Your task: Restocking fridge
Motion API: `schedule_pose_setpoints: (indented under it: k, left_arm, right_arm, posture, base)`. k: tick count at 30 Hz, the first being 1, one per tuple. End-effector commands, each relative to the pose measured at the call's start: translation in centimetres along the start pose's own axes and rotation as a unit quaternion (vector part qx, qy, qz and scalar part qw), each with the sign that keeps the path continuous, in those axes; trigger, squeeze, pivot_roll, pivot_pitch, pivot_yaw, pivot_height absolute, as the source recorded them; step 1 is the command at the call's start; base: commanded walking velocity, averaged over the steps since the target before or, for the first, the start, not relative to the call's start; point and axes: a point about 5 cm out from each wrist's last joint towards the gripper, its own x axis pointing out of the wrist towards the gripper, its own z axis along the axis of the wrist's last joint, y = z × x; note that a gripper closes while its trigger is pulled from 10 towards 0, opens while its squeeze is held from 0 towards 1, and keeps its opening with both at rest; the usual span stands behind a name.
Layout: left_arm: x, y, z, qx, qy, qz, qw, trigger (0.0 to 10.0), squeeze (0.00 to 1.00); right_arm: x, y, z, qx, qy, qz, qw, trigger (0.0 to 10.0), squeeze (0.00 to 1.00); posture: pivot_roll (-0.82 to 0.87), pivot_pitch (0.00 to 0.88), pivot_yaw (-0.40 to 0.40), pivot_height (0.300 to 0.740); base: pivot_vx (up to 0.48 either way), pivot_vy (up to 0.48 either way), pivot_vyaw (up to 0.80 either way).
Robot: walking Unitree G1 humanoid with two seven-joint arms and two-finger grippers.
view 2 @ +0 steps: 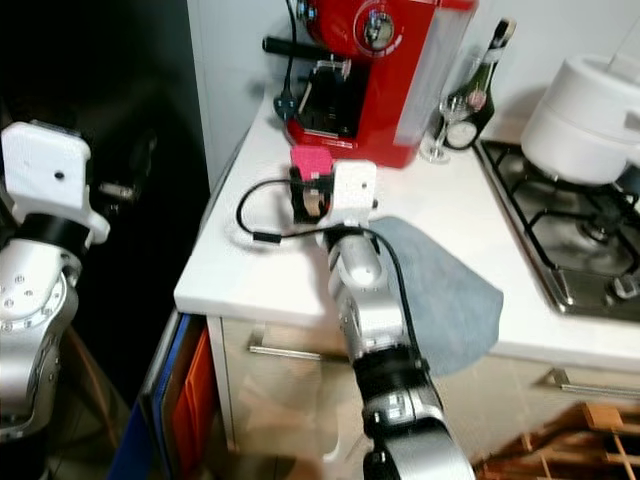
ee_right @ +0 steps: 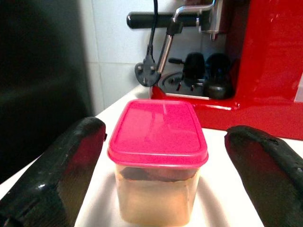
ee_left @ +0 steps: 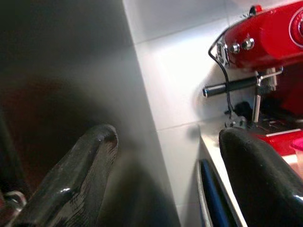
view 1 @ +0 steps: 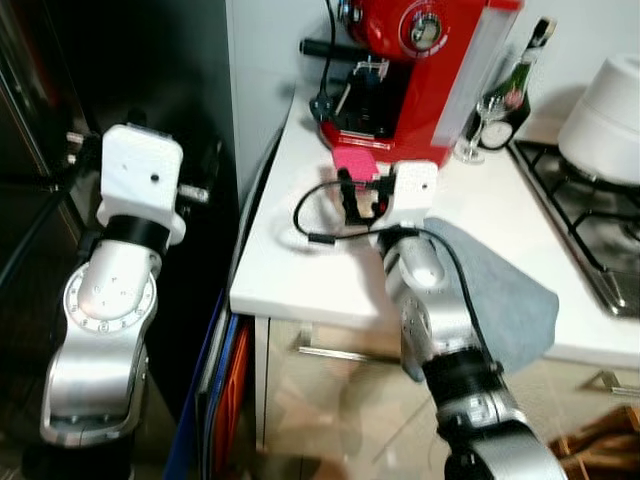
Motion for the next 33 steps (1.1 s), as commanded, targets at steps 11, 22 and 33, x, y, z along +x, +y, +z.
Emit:
schedule_pose_setpoints:
  k: [11, 22, 33]
  left_arm:
    - [-2.0, -1.9, -0.9, -0.036, 0.027, -0.083, 0.996, 10.0, 0.0]
    - [-2.2, -1.8, -1.2, -0.044, 0.041, -0.082, 0.995, 10.0, 0.0]
    - [-2.2, -1.6, -1.3, -0.051, 0.049, -0.074, 0.995, 10.0, 0.0]
  right_arm:
    - [1.0, 0.8, -0.4, 0.003, 0.005, -0.021, 1.0, 10.0, 0.0]
    - [1.6, 0.9, -0.8, 0.017, 0.03, -0.024, 0.999, 10.0, 0.0]
    - [2.3, 1.4, -1.6, 0.038, 0.084, -0.012, 0.996, 10.0, 0.0]
  posture:
    - [0.15, 0.0, -0.067, 0.74]
    - [0.15, 0.0, -0.072, 0.74]
    - [0.16, 0.0, -0.077, 0.74]
  base:
    - [0.0, 0.0, 0.0]
    - [0.0, 0.0, 0.0]
    - [0.0, 0.0, 0.0]
